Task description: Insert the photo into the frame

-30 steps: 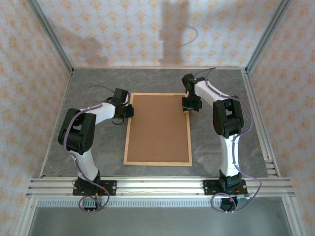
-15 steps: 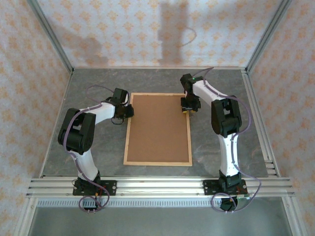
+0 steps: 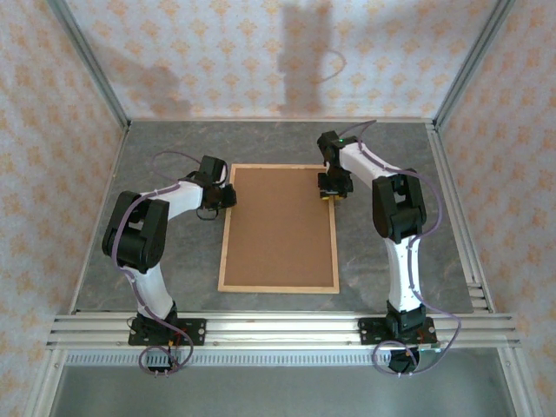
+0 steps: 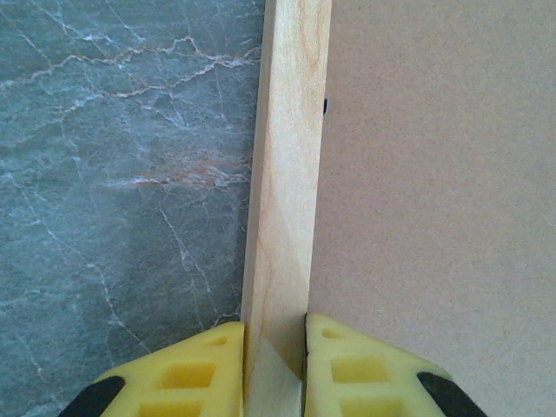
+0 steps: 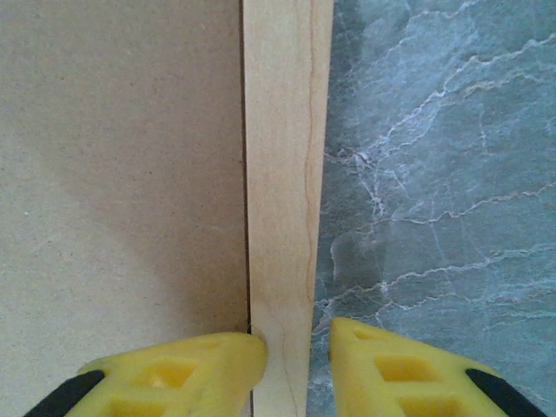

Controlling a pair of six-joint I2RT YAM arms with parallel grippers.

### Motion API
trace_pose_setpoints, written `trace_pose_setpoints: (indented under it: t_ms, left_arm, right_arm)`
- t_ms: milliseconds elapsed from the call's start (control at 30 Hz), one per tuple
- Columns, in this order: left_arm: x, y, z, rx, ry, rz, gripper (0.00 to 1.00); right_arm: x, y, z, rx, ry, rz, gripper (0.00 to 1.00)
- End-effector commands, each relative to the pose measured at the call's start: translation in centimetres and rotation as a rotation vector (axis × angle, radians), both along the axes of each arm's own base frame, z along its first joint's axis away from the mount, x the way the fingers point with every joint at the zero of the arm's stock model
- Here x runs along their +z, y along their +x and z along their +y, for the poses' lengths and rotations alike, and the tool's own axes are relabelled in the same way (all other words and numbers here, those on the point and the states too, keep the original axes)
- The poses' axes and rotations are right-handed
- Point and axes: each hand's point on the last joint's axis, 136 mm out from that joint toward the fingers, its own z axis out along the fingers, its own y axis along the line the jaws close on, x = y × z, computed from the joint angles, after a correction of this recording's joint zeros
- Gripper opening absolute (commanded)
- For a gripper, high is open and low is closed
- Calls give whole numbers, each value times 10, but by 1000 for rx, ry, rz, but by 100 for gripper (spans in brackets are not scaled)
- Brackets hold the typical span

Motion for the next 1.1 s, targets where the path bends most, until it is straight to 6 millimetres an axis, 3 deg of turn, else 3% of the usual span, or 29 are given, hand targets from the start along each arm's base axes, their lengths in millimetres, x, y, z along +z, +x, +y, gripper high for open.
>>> trace_pose_setpoints:
  t_ms: [0,767,1067]
  left_arm:
    - [-28,-25,-5,-25,-9,108,18]
    - [-27,-24,-7,-29,-11,105,18]
    - [-26,-24,-8,-31,-12,103,18]
  right_arm:
    - [-47,-17,23,41,29,84,34]
    - [-45,-21,43,124,78,90,34]
    - [-45,-18,41,123,55,82,34]
